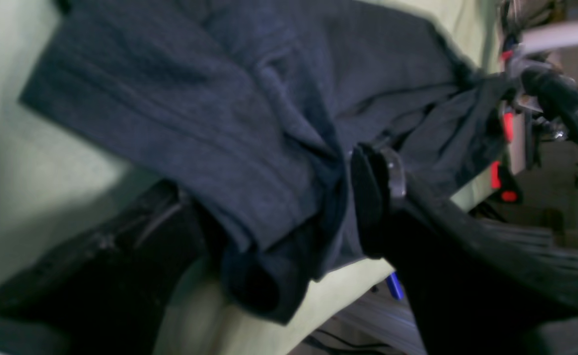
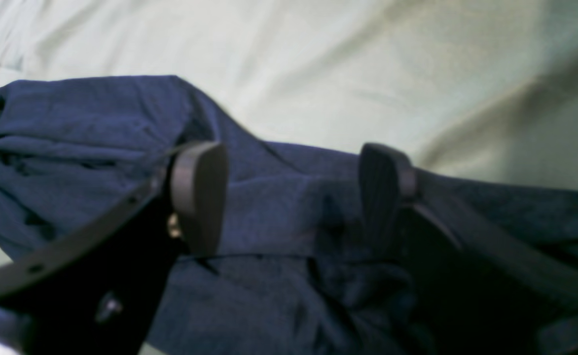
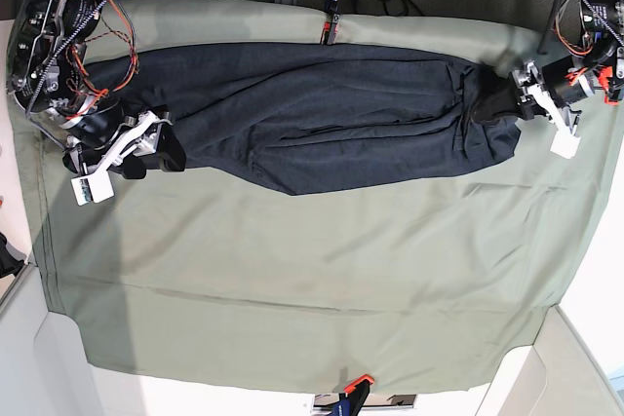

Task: Fold the T-shirt properly
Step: 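Regrasp the strip end with the left gripper and tuck it in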

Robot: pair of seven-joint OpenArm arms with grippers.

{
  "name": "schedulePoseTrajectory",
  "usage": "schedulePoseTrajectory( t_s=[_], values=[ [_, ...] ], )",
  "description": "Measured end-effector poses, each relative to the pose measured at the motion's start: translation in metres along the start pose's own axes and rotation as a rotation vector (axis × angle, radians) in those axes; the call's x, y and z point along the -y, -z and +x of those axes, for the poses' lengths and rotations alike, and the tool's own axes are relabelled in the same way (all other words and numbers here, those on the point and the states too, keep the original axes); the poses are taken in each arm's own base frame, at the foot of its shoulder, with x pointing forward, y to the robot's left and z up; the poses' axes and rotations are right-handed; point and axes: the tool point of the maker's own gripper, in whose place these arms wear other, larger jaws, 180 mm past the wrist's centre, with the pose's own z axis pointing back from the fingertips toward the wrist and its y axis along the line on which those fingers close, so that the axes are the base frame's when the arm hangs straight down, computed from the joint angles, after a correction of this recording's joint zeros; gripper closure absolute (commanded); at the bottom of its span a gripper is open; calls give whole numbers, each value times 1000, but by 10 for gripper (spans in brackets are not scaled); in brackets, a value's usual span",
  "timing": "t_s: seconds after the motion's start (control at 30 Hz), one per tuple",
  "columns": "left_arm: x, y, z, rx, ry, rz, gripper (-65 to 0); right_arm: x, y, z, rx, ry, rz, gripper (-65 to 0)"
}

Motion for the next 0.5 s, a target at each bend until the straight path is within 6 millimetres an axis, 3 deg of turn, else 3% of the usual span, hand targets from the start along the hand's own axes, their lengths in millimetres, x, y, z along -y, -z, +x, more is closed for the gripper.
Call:
schedulePoseTrajectory(
  t_s=[0.23, 0.27, 0.37, 0.4, 0.5],
  values=[
    [-2, 23, 1, 31, 77, 52, -393, 0, 0, 0, 0, 0, 0, -414],
    [-4, 25, 2, 44, 91, 67, -347, 0, 0, 0, 0, 0, 0, -414],
    [-14, 27, 2, 51, 131, 130, -41, 0, 0, -1, -3, 0, 0, -414],
    [-15, 27, 3, 57, 136, 134, 0, 0, 0, 0, -3, -1, -1, -414],
    [-17, 27, 4, 51, 160, 151, 0, 0, 0, -1, -3, 1, 1, -414]
  ],
)
